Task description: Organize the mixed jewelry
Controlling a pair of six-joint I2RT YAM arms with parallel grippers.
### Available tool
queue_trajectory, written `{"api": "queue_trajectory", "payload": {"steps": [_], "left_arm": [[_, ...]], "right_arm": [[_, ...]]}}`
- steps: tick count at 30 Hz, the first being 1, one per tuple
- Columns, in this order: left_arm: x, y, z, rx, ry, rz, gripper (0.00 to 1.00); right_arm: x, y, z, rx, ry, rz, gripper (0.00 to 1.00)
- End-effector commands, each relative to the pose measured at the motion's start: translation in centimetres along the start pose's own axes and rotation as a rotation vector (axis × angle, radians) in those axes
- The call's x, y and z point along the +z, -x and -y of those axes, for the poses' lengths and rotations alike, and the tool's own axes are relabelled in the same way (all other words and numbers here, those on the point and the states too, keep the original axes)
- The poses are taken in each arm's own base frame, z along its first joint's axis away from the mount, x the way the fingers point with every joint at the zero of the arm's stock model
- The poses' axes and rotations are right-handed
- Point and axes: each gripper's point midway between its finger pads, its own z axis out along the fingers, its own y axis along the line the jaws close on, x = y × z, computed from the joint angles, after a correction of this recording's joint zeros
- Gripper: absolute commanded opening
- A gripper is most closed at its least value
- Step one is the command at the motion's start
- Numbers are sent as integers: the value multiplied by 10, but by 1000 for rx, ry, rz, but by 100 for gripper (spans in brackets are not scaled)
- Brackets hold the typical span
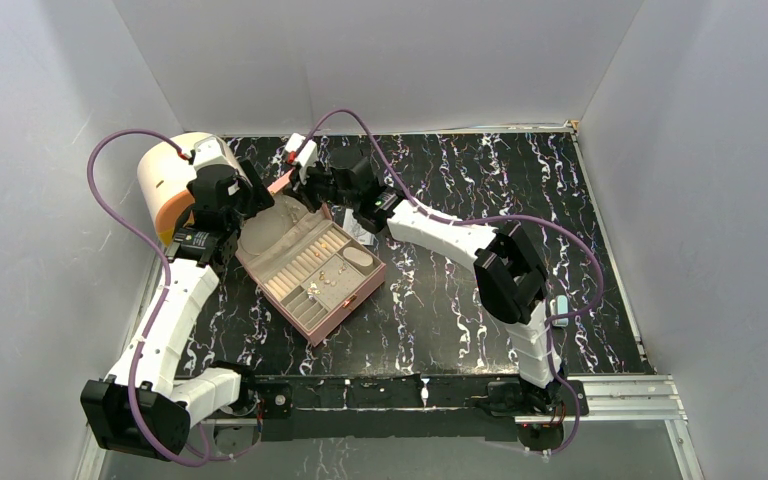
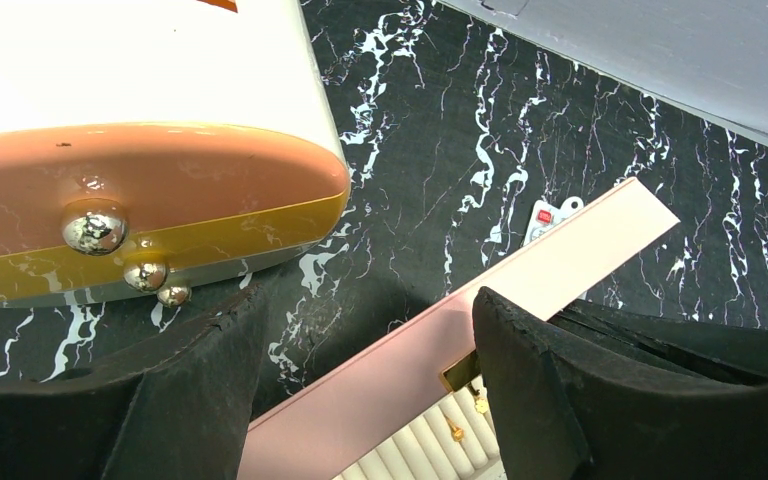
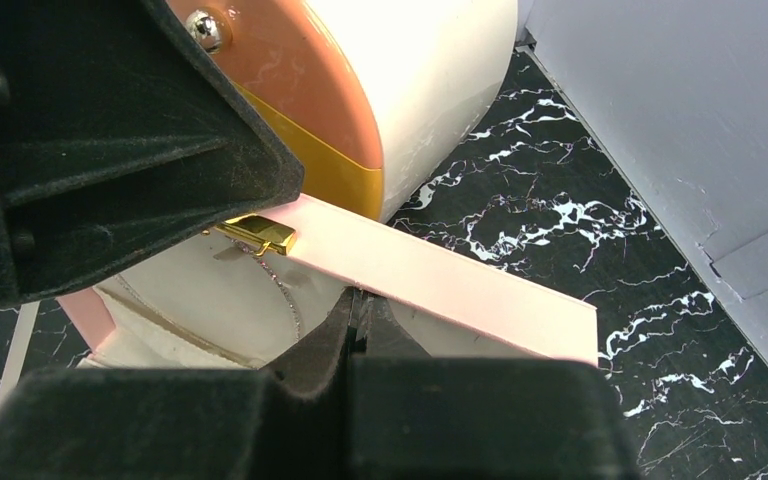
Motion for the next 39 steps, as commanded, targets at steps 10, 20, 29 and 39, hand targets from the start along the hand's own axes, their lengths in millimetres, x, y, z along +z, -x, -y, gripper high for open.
{"api": "queue_trajectory", "payload": {"steps": [10,20,29,39], "left_arm": [[-4,9,3,-1,-11,27,72],[-17,28,11,-5,-45,39,72],[-38,46,22,-5,-114,53,72],[-76,23,66,189,-477,-31,70]], "right_arm": [[0,34,20,57,-110,39,11],[-16,53,12,133,-99,63,37],[-31,65,11,236,-123,76,48],[-66,61,3,403,-134,122,50]]}}
